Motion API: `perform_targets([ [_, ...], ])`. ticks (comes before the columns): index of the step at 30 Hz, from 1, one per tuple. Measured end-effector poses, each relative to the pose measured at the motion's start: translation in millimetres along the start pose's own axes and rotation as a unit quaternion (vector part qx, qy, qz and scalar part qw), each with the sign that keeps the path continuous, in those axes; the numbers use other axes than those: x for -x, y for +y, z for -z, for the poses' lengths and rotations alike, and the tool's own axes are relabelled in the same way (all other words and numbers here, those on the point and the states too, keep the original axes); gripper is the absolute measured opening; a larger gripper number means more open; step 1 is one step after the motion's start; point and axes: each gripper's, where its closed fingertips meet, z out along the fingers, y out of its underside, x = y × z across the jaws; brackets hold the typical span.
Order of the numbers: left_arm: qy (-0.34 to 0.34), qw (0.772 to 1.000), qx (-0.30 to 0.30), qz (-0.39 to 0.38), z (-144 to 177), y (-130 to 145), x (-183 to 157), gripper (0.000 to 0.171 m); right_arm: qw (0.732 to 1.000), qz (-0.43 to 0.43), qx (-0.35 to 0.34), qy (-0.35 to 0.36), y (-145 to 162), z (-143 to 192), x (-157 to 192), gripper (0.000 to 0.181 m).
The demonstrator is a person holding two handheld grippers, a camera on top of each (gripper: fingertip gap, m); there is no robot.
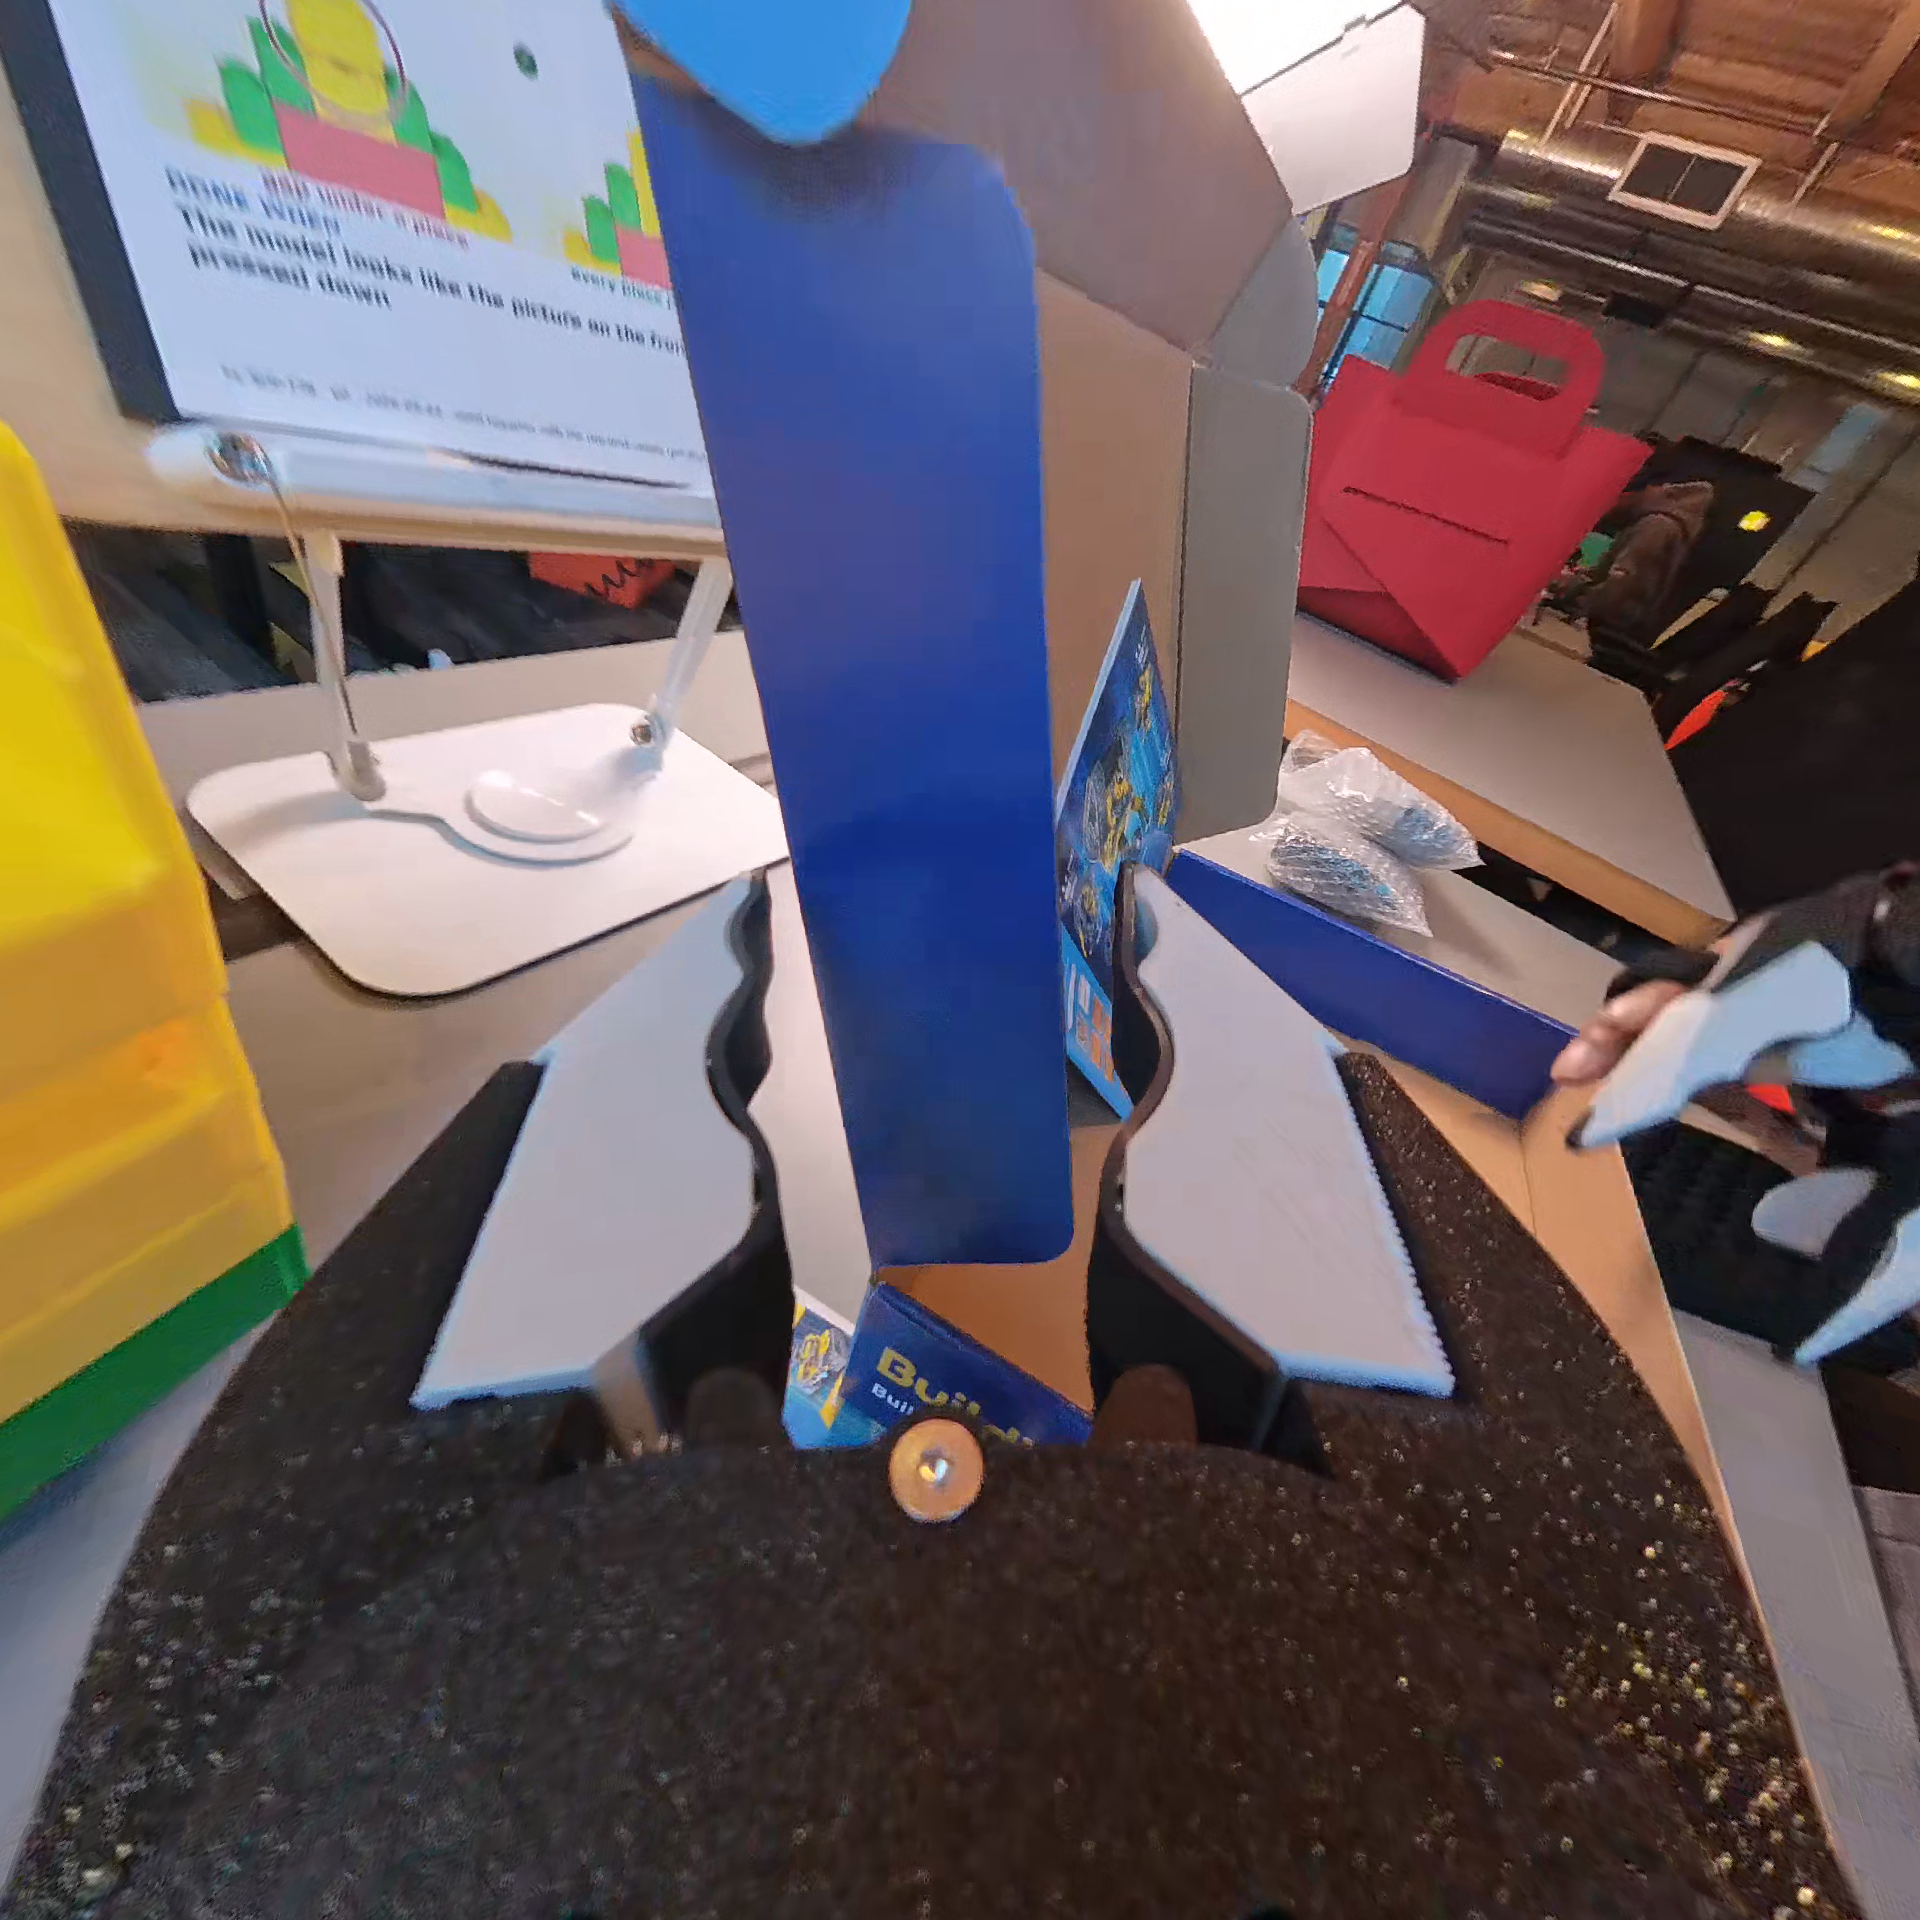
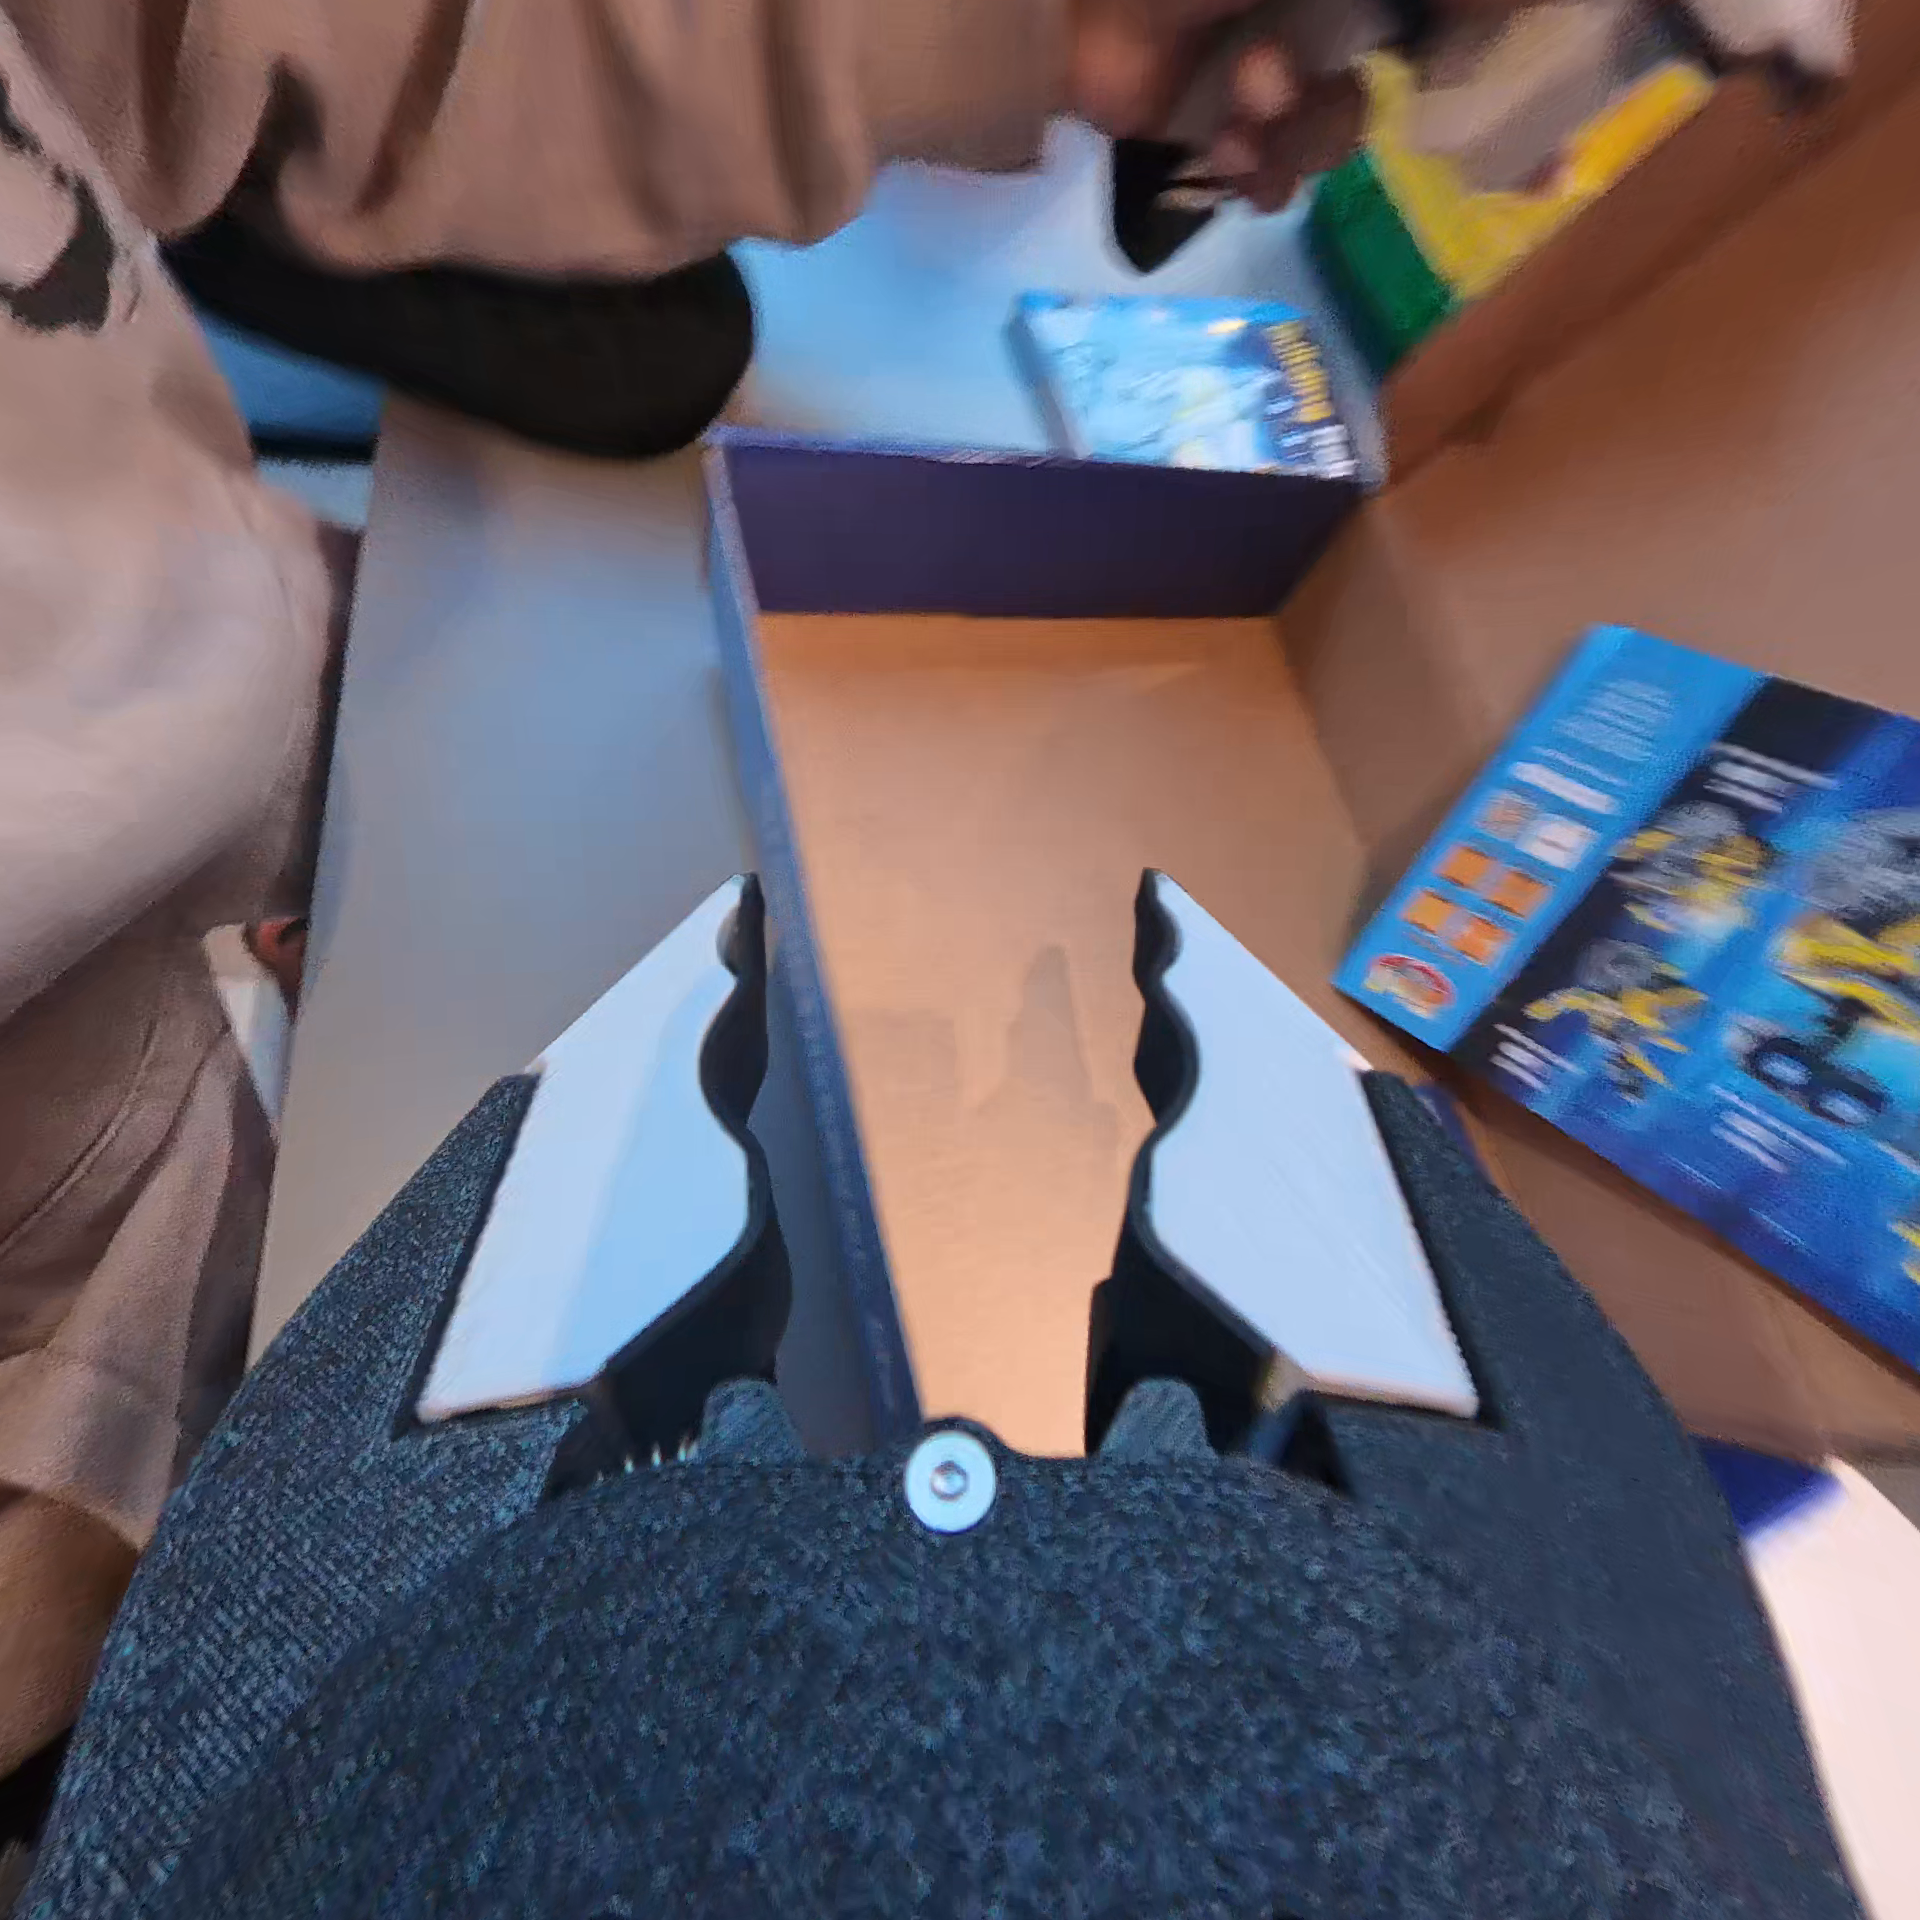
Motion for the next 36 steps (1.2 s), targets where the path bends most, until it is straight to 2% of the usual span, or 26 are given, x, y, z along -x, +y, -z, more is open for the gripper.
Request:
perform_targets([
  [2,-0.011,1.000,0.007,-0.027,9,-2,-9,0.063,0.998,-0.027,-0.033,0.047,-3,16,-25,0.074],
  [4,-0.013,0.998,0.035,-0.048,12,8,-21,0.066,0.994,-0.045,-0.045,0.089,-3,28,-49,0.072],
  [8,-0.061,0.989,0.082,-0.109,6,47,-18,0.066,0.975,-0.018,0.003,0.222,8,48,-125,0.073],
  [10,-0.069,0.988,0.075,-0.118,0,58,-14,0.051,0.957,-0.009,0.039,0.286,12,53,-170,0.087],
  [12,-0.060,0.991,0.054,-0.109,-1,58,-14,0.050,0.940,-0.002,0.062,0.335,14,52,-205,0.097],
  [14,-0.043,0.993,0.051,-0.097,2,57,-15,0.045,0.917,0.010,0.088,0.389,19,50,-233,0.096],
  [16,-0.057,0.992,0.032,-0.108,9,54,-9,0.011,0.899,0.020,0.124,0.419,28,42,-247,0.096],
  [19,-0.046,0.993,0.025,-0.108,11,56,-13,0.012,0.890,0.044,0.145,0.430,35,24,-247,0.093],
  [20,-0.048,0.992,0.026,-0.112,12,55,-12,0.012,0.887,0.060,0.144,0.435,34,24,-246,0.087],
  [21,-0.052,0.992,0.027,-0.116,12,55,-11,0.011,0.887,0.075,0.137,0.436,30,28,-244,0.069],
  [22,-0.055,0.991,0.026,-0.117,13,55,-10,0.010,0.908,0.078,0.120,0.395,26,24,-233,0.050],
  [23,-0.056,0.991,0.025,-0.115,13,55,-9,0.010,0.929,0.067,0.095,0.351,23,20,-220,0.043],
  [25,-0.061,0.992,0.021,-0.113,14,54,-7,0.010,0.973,0.076,0.068,0.208,21,9,-173,0.030],
  [28,-0.069,0.990,0.018,-0.122,14,53,-5,0.010,0.998,0.054,0.007,0.015,12,21,-93,0.033],
  [29,-0.070,0.989,0.017,-0.126,14,53,-5,0.010,0.999,0.031,0.022,-0.017,17,29,-80,0.042],
  [31,-0.076,0.989,0.013,-0.127,14,52,-3,0.010,0.997,0.037,0.070,0.022,35,45,-84,0.050],
  [32,-0.078,0.989,0.012,-0.126,15,52,-3,0.011,0.995,0.051,0.077,0.049,40,52,-88,0.048],
  [34,-0.084,0.988,0.010,-0.128,15,51,0,0.010,0.996,0.043,0.055,0.051,36,59,-83,0.035],
  [36,-0.084,0.989,0.008,-0.124,16,51,1,0.010,0.999,0.007,0.007,0.044,17,63,-77,0.036],
])
